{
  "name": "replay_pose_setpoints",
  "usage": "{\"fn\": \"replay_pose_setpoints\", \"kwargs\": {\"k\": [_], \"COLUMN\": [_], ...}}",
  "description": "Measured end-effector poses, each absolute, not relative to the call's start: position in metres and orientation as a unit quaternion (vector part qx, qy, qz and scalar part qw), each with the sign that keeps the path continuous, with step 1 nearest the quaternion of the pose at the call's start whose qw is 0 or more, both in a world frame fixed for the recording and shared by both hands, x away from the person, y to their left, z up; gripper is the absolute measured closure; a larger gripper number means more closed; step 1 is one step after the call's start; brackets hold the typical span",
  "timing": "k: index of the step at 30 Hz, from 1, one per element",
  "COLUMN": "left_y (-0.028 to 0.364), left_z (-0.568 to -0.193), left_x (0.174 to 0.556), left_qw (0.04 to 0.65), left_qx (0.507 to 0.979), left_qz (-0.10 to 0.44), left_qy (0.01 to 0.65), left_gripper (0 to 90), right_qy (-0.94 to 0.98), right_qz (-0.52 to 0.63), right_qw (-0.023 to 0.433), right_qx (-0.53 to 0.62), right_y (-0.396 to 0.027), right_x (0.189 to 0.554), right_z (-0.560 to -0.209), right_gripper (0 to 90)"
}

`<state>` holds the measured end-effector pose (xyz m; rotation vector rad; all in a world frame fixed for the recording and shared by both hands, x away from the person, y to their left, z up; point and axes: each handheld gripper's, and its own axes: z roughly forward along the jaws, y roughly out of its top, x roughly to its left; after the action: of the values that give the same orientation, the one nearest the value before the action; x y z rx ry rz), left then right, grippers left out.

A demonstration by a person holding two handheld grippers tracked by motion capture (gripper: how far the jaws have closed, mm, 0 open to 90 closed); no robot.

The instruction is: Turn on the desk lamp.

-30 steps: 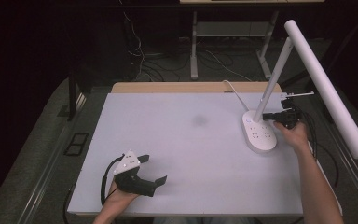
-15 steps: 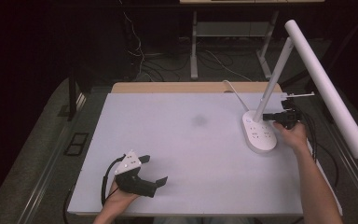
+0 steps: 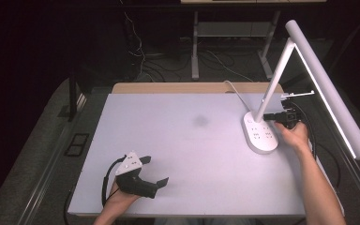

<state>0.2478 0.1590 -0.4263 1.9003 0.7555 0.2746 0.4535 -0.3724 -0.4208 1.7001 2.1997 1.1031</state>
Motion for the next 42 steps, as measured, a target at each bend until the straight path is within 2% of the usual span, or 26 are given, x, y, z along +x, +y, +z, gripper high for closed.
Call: {"fn": "replay_pose_setpoints", "kwargs": {"k": [17,26,38,40,41,42], "left_y": [0.158,0.158,0.157,0.157,0.157,0.157], "left_z": [-0.426,-0.426,-0.425,-0.425,-0.425,-0.425], "left_x": [0.248,0.247,0.246,0.246,0.246,0.246], "left_qw": [0.512,0.518,0.522,0.522,0.522,0.523], "left_qx": [0.792,0.791,0.788,0.789,0.789,0.789], "left_qz": [0.115,0.112,0.11,0.11,0.11,0.11], "left_qy": [0.311,0.306,0.305,0.305,0.304,0.304], "left_gripper": [0.0,0.0,0.0,0.0,0.0,0.0], "right_qy": [0.728,0.731,0.726,0.726,0.722,0.722], "right_qz": [0.368,0.38,0.397,0.4,0.407,0.407], "right_qw": [0.083,0.105,0.105,0.103,0.104,0.104], "right_qx": [0.573,0.557,0.551,0.55,0.55,0.55], "right_y": [-0.375,-0.372,-0.368,-0.368,-0.367,-0.367], "right_x": [0.435,0.411,0.376,0.373,0.367,0.367], "right_z": [-0.401,-0.383,-0.369,-0.368,-0.367,-0.367], "right_gripper": [89.4,89.4,89.1,86.5,78.8,78.8]}}
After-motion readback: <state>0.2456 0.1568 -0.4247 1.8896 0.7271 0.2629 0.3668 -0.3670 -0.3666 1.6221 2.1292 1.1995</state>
